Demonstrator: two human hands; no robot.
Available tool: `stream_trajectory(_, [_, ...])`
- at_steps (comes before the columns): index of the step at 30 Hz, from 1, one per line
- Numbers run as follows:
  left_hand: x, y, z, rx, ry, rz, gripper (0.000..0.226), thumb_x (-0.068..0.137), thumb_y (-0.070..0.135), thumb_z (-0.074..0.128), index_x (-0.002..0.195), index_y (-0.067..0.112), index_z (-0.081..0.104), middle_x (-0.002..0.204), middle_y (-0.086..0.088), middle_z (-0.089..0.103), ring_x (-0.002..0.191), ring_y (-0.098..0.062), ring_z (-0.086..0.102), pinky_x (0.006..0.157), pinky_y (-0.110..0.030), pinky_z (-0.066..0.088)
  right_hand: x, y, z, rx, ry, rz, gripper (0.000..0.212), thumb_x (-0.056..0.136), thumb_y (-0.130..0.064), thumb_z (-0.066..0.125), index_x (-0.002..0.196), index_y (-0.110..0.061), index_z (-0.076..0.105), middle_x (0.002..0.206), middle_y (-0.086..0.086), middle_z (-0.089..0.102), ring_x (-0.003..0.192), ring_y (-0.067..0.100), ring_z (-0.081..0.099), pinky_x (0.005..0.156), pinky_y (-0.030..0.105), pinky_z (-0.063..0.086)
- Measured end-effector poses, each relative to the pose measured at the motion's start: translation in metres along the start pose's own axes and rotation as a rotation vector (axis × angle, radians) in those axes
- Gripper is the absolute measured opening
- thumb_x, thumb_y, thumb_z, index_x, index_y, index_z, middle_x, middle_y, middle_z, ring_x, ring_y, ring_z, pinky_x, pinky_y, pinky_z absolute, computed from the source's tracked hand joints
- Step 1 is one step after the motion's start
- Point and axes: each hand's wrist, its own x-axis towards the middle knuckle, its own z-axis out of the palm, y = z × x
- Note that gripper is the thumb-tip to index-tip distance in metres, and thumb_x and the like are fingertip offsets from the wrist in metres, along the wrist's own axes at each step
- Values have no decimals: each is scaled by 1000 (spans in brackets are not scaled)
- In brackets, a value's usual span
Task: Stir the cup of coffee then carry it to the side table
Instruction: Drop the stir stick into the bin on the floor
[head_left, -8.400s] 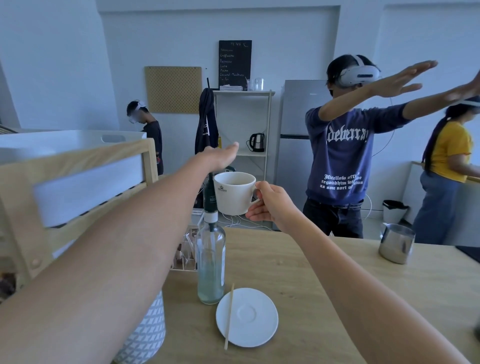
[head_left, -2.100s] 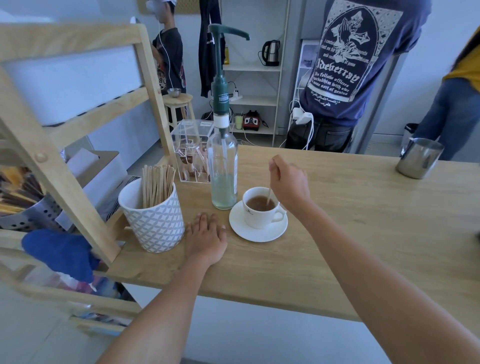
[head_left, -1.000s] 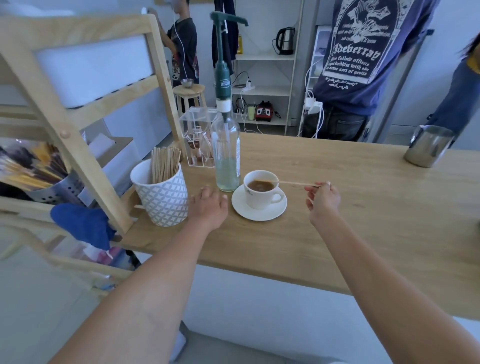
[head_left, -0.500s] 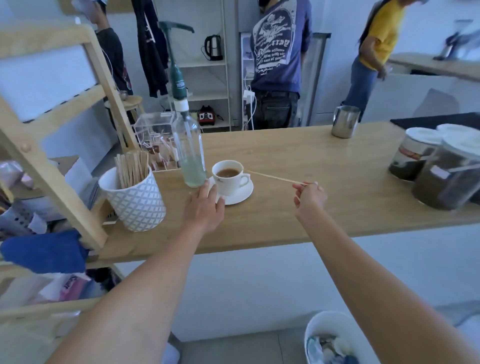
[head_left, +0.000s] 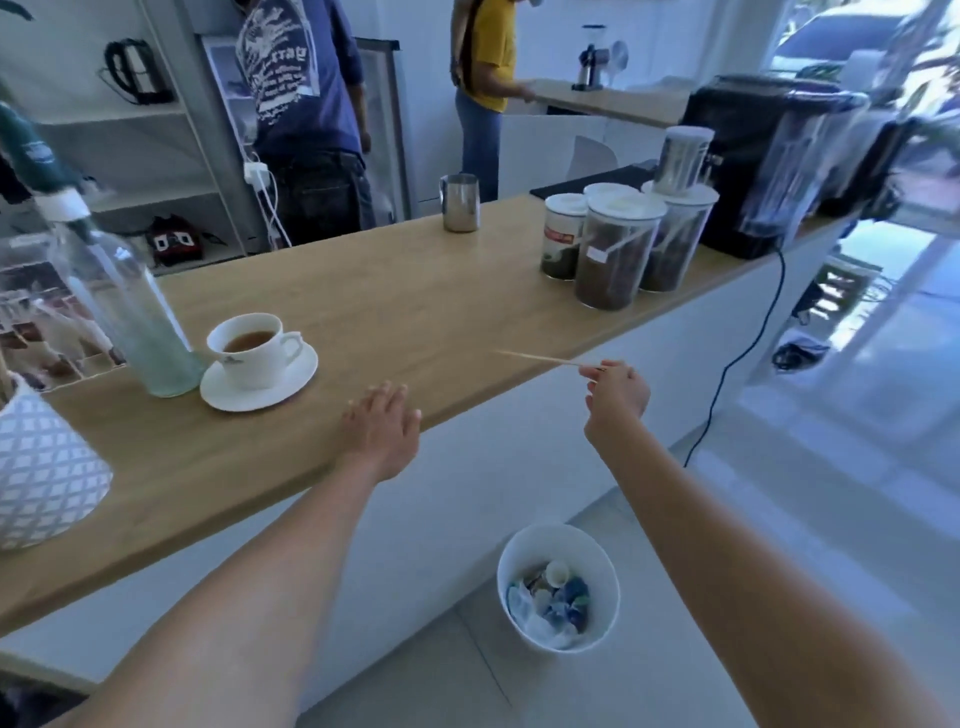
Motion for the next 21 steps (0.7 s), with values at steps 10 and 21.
stream_trajectory(10, [7, 50, 25, 67, 23, -40, 60, 102, 43, 22, 155, 14, 16, 163, -8, 10, 149, -29, 8, 120, -46, 6, 23, 13, -82, -588, 68, -441, 32, 98, -29, 34, 100, -11, 59, 91, 11, 70, 85, 27, 61, 69, 32, 42])
stream_trajectory(21, [7, 53, 43, 123, 47, -84, 66, 100, 47, 19, 155, 16, 0, 164, -6, -2, 150, -26, -4, 120, -48, -3, 39, 72, -102, -1236, -262, -510, 38, 99, -34, 30, 80, -12, 55, 75, 10, 60, 78, 31, 57, 62, 33, 39])
